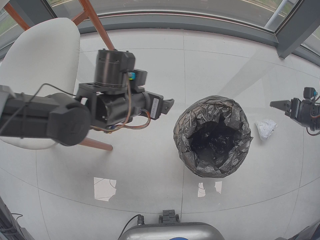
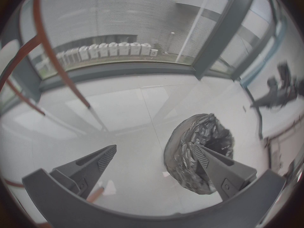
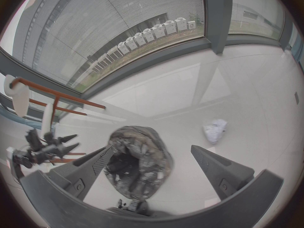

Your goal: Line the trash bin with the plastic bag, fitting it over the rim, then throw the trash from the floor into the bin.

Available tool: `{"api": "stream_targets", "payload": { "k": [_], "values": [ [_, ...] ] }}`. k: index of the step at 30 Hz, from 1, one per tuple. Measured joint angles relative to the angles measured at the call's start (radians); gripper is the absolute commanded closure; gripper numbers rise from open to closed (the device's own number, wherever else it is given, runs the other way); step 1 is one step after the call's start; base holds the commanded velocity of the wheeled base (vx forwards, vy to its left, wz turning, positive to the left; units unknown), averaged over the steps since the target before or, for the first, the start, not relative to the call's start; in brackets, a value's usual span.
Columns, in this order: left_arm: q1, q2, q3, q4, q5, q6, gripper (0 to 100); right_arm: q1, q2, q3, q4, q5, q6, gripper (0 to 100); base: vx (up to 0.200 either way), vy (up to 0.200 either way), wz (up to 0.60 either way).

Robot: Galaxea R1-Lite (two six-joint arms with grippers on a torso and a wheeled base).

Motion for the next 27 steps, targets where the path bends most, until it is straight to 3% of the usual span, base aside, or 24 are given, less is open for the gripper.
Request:
{"api": "stream_targets", "payload": {
  "k": [6, 9, 18, 27],
  "values": [
    [0.005, -0.172, 0.104, 0.057, -0.009, -0.293, 0, -0.137, 0.019, 0.083, 0.000, 0.054, -0.113, 0, 0.000, 0.000, 0.00],
    [0.012, -0.244, 0.132, 0.068, -0.009, -0.382, 0, -0.174, 0.025, 0.113, 0.000, 0.065, -0.146, 0, 0.000, 0.000, 0.00],
    [0.151, -0.405, 0.212, 0.081, -0.020, -0.366, 0, -0.186, 0.074, 0.186, -0.011, 0.071, -0.171, 0, 0.000, -0.178, 0.00],
    [0.201, -0.457, 0.237, 0.078, -0.049, -0.346, 0, -0.173, 0.198, 0.198, -0.210, 0.062, -0.174, 0, 0.000, -0.200, 0.00]
  ]
}}
